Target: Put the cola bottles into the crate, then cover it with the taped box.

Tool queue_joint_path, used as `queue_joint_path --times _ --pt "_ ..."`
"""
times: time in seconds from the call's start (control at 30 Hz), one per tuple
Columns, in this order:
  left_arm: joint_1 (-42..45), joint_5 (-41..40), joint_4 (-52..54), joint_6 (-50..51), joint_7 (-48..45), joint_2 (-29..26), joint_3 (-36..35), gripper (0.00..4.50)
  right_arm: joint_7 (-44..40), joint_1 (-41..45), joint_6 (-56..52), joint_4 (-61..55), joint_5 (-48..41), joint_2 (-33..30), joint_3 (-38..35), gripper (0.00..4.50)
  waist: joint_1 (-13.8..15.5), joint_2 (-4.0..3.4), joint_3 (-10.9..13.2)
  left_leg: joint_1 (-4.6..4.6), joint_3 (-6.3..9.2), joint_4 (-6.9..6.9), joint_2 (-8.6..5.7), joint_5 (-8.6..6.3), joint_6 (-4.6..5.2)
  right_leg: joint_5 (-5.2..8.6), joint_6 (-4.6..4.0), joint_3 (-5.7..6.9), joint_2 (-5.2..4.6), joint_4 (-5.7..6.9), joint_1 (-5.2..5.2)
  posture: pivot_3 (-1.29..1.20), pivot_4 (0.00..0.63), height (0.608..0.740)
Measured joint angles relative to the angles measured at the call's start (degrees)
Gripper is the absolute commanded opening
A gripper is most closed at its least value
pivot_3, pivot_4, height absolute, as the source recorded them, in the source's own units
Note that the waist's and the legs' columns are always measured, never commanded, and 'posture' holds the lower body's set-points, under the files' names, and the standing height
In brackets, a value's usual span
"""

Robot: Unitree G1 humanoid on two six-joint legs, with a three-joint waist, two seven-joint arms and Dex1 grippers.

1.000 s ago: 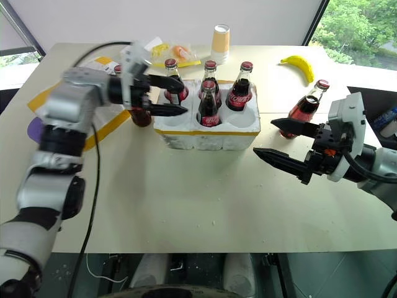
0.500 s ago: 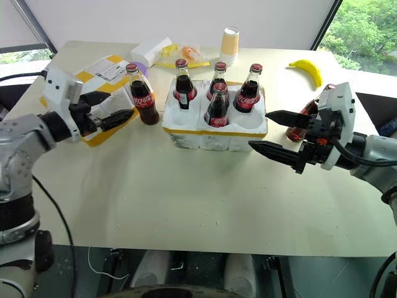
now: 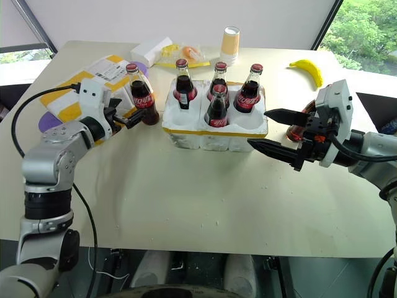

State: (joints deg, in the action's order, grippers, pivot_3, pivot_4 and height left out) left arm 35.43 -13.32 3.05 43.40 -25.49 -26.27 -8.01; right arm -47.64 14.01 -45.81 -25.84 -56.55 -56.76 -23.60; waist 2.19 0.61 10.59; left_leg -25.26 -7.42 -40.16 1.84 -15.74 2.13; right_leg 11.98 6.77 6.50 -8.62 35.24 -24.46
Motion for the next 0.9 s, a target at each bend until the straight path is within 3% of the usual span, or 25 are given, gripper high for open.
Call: queue_joint_path --times 0.5,0.6,0.67,0.9 --pt "11.74 3.64 -26.76 -16.71 -1.91 2.12 4.74 4.47 0.92 -0.02 0.01 -1.05 -0.73 0.58 -0.01 4.5 -0.05 0.01 0.0 -0.02 -0.09 0.0 0.01 0.0 0.0 0.0 0.0 0.02 0.01 0.0 -0.03 0.0 0.15 0.74" --pt "12.63 3.94 -30.04 -18.82 -2.5 2.57 4.84 3.71 1.15 -0.02 0.01 -1.07 -0.93 0.64 0.0 4.5 -0.04 0.01 0.0 -0.02 -0.07 0.0 0.01 0.0 0.01 0.0 0.01 0.02 -0.01 -0.01 -0.03 0.0 0.15 0.74" --pt "12.7 3.9 -30.7 -19.37 -2.71 2.83 4.79 2.81 1.15 -0.02 0.01 -1.08 -0.99 0.65 -0.01 4.5 -0.08 0.01 0.0 -0.02 -0.06 0.0 0.01 0.0 0.01 0.0 0.01 0.02 0.0 -0.01 -0.03 0.0 0.15 0.74" --pt "12.88 3.4 -31.19 -19.25 -4.29 1.77 4.6 2.79 1.14 -0.14 0.01 -1.09 -1.06 0.65 -0.01 4.5 -0.1 0.02 0.01 -0.03 -0.05 0.0 0.02 0.0 0.01 0.0 0.01 0.01 -0.01 -0.01 -0.05 0.0 0.15 0.74"
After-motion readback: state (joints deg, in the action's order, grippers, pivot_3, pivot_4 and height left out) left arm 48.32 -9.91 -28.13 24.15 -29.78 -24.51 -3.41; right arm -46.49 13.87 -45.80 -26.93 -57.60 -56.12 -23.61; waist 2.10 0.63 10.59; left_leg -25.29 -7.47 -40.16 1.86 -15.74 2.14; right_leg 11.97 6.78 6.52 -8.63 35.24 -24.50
